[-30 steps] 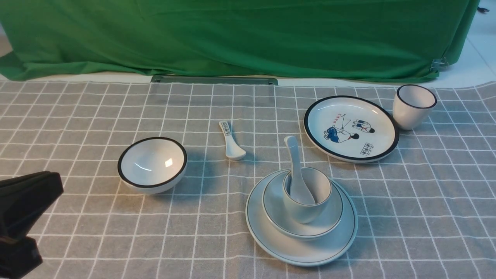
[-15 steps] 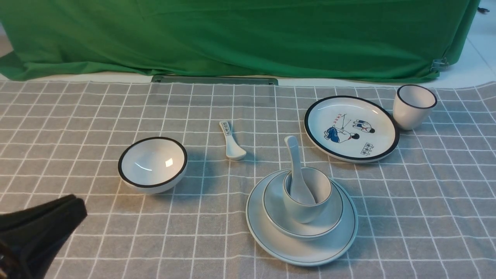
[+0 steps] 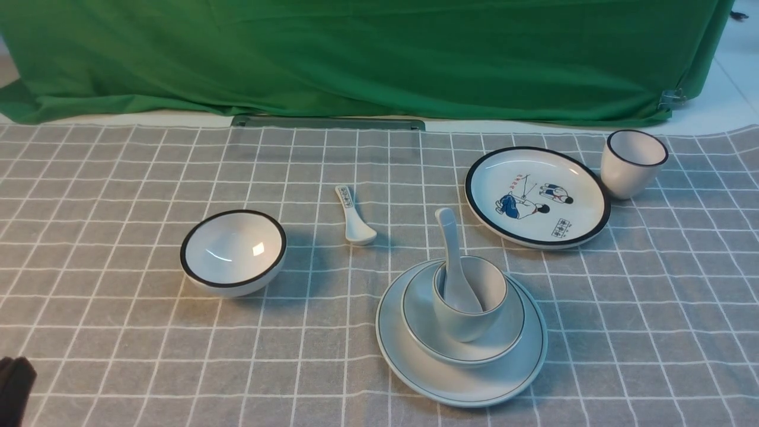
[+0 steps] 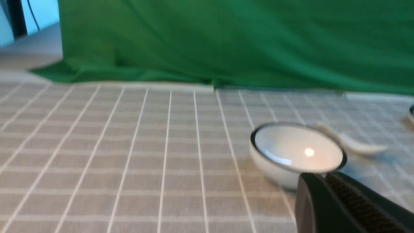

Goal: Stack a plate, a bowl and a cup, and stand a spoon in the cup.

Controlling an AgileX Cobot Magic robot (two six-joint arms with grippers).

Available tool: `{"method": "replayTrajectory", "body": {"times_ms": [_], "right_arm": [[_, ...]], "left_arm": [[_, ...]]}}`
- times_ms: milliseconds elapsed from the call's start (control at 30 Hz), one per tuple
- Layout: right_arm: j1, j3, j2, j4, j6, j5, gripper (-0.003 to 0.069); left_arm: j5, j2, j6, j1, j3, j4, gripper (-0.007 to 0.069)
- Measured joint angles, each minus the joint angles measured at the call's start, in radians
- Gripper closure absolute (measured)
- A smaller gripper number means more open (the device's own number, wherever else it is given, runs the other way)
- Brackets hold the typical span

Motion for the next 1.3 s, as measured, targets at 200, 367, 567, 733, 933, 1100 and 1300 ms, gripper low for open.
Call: {"method": "replayTrajectory", "body": {"times_ms": [200, 367, 567, 733, 933, 1100, 1300], "right_arm": [[0.0, 0.0, 0.0, 0.0, 0.0, 0.0, 0.05], [0.0, 0.0, 0.0, 0.0, 0.0, 0.0, 0.0496], [0.0, 0.0, 0.0, 0.0, 0.0, 0.0, 0.0482], [0.0, 0.0, 0.0, 0.0, 0.0, 0.0, 0.0473], [0.0, 0.0, 0.0, 0.0, 0.0, 0.0, 0.0462], [0.0, 0.0, 0.0, 0.0, 0.0, 0.0, 0.0452], [-0.019, 0.035, -0.011, -0.005, -0.066, -0.016, 0.0431]], "left_arm": [[0.076, 0.0, 0.002, -0.012, 0.0, -0.008, 0.0612], [0.078, 0.0, 0.002, -0.012, 0.0, -0.014, 0.061], [0.078, 0.0, 0.004, -0.012, 0.0, -0.011, 0.0608], [0.078, 0.0, 0.004, -0.012, 0.0, -0.011, 0.0608], [0.078, 0.0, 0.007, -0.012, 0.0, -0.011, 0.0608], [0.078, 0.0, 0.008, -0.012, 0.0, -0.011, 0.0608], [0.078, 0.0, 0.011, -0.012, 0.0, -0.011, 0.0608]]}}
